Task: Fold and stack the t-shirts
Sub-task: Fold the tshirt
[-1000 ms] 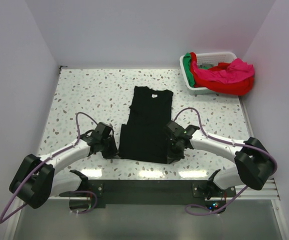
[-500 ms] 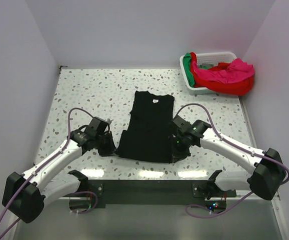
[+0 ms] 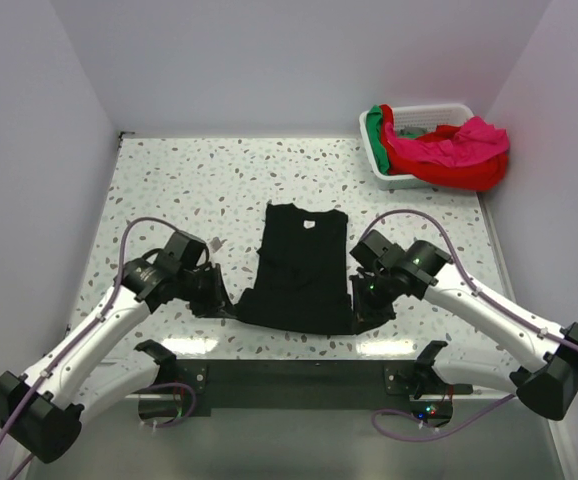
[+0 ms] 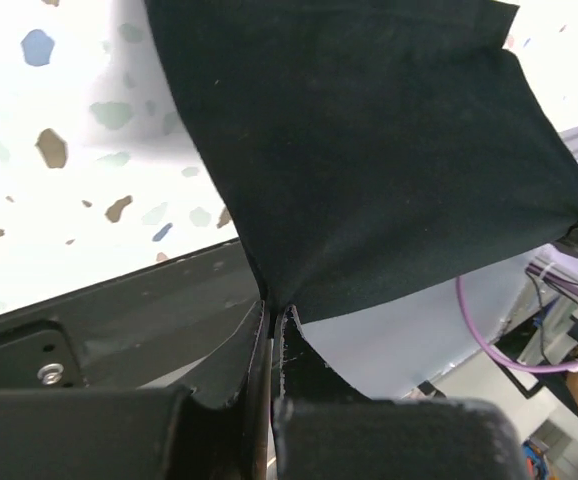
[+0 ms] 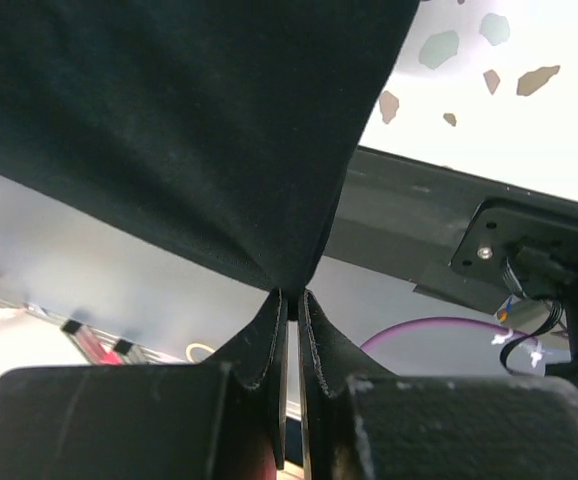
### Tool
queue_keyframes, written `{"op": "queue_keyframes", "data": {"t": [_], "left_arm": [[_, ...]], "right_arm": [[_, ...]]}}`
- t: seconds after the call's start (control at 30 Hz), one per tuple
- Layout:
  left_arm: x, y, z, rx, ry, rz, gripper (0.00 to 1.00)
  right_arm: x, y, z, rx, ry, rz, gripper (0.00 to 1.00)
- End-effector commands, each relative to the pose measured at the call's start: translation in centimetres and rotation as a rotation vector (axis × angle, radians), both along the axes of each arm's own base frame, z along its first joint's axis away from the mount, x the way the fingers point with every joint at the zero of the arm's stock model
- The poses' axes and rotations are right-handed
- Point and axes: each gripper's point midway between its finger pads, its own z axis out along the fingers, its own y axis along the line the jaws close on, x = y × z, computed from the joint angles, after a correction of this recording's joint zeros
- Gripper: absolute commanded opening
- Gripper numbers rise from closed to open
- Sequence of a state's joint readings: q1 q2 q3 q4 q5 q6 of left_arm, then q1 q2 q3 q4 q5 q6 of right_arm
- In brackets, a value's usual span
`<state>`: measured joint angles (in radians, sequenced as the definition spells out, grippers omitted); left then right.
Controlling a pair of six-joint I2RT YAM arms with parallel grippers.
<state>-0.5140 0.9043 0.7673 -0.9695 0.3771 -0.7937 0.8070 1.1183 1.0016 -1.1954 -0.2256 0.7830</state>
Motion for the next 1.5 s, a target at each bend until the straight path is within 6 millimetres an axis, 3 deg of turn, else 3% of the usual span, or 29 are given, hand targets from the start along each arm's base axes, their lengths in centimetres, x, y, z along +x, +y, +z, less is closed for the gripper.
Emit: {"op": "queue_keyframes", "data": {"t": [0.0,0.27,0.63,1.1,1.47], "left_arm": [[0.8,-1.3,2.1,-0.074,-0.034,0.002,0.0],[5.1,-3.4,3.4,-0.108,-0.115,0.017,0.0],[8.6,-5.6,3.5,-0.106,-0.137,-0.072,0.0],[14.5,-5.2,1.8,-0.13,-0.122,-0.095,0.0],[20.1,-4.9,1.5,-0.169,-0.137,-0.074,0.0]], "right_arm": [[0.1,-1.1,2.0,-0.032,-0.03,-0.072,0.0],[4.1,-3.0,3.4,-0.113,-0.146,-0.151,0.0],[9.1,-3.1,4.7,-0.14,-0.204,-0.179,0.0],[14.9,-2.8,5.0,-0.144,-0.229,-0.235,0.0],[20.2,-3.0,5.2,-0.153,-0.24,-0.263,0.0]]}}
